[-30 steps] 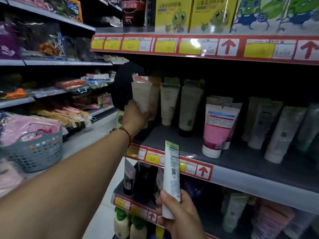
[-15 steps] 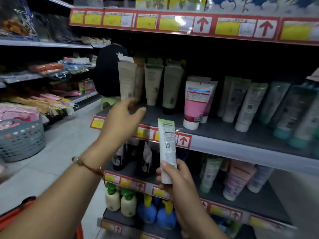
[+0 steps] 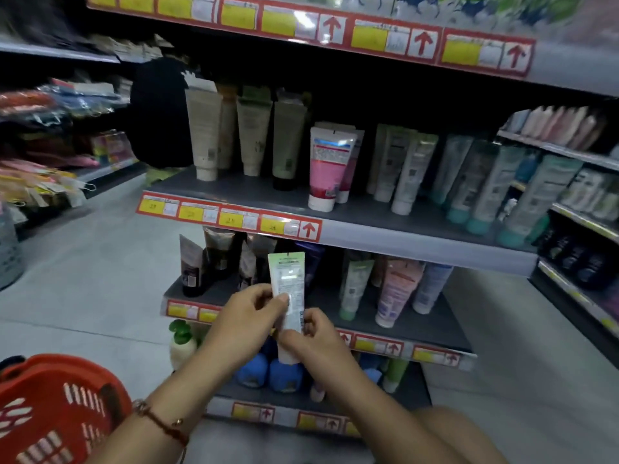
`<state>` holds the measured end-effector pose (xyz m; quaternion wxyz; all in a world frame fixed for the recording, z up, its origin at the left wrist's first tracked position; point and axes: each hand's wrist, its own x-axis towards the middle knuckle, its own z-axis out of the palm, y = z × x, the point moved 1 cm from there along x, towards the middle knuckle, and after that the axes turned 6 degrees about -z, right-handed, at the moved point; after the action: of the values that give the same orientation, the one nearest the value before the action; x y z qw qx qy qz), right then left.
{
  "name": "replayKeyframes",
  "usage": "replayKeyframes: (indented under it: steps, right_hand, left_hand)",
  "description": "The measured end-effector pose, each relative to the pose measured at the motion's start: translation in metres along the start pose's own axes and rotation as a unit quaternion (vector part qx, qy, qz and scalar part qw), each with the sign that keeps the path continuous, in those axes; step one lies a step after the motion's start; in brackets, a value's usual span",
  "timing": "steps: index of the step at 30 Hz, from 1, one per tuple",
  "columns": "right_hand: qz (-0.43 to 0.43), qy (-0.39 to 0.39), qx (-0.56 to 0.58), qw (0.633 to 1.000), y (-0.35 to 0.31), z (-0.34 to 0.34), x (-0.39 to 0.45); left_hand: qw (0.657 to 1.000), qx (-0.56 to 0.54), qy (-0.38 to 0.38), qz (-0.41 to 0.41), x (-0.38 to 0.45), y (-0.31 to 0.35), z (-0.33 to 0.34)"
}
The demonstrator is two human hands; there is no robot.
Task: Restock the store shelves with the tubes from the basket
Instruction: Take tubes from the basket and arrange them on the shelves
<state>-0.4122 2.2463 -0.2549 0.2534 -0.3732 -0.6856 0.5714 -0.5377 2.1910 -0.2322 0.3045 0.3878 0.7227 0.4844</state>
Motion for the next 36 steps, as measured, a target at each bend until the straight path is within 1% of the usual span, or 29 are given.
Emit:
replayKeyframes:
  steps: [2,5,8,10,12,15,17,19,21,25,30,33,34,36]
  right_hand:
    - [0.003,0.004,-0.024,1.0,0.005,-0.007,-0.001]
    - [-0.02,0.038,-0.038,0.998,0.006,-0.02,-0.001]
    - [-0.07,0.09,-0.049,0.992,-0.006,-0.041,0.003]
    - [-0.101,0.132,-0.038,0.985,-0.02,-0.059,0.007]
    - [-0.13,0.168,-0.024,0.977,-0.041,-0.079,0.013]
    - [-0.176,0.254,-0.056,0.949,-0.078,-0.115,0.027]
    - [-0.181,0.306,-0.095,0.93,-0.097,-0.139,0.043]
    - [-0.166,0.341,-0.136,0.915,-0.108,-0.159,0.063]
    - [-0.145,0.354,-0.177,0.907,-0.11,-0.169,0.083]
    - [-0.1,0.346,-0.27,0.893,-0.105,-0.165,0.108]
    - [-0.077,0.372,-0.284,0.88,-0.103,-0.154,0.116]
    - [-0.09,0.376,-0.266,0.883,-0.102,-0.152,0.111]
    - [-0.108,0.383,-0.261,0.879,-0.101,-0.15,0.106]
    - [-0.176,0.402,-0.274,0.856,-0.098,-0.137,0.091]
  left_hand:
    - [1.0,0.001,0.0,-0.003,0.001,-0.005,0.01]
    - [0.999,-0.015,-0.01,0.028,0.003,0.001,0.024]
    - [0.996,-0.054,-0.033,0.065,0.006,0.019,0.029]
    - [0.994,-0.061,-0.025,0.086,0.009,0.029,0.028]
    - [0.995,-0.02,-0.003,0.102,0.016,0.032,0.023]
    - [0.992,0.057,0.027,0.108,0.026,0.03,0.011]
    - [0.989,0.087,0.041,0.109,0.031,0.028,0.004]
    - [0.988,0.096,0.044,0.108,0.035,0.026,0.0]
    - [0.989,0.098,0.039,0.106,0.039,0.022,-0.001]
    - [0.989,0.109,0.029,0.096,0.043,0.014,-0.001]
    - [0.984,0.15,0.037,0.088,0.045,0.001,-0.014]
    - [0.981,0.18,0.037,0.067,0.044,-0.011,-0.028]
    - [0.979,0.192,0.035,0.057,0.042,-0.016,-0.034]
    - [0.975,0.215,0.036,0.04,0.036,-0.029,-0.049]
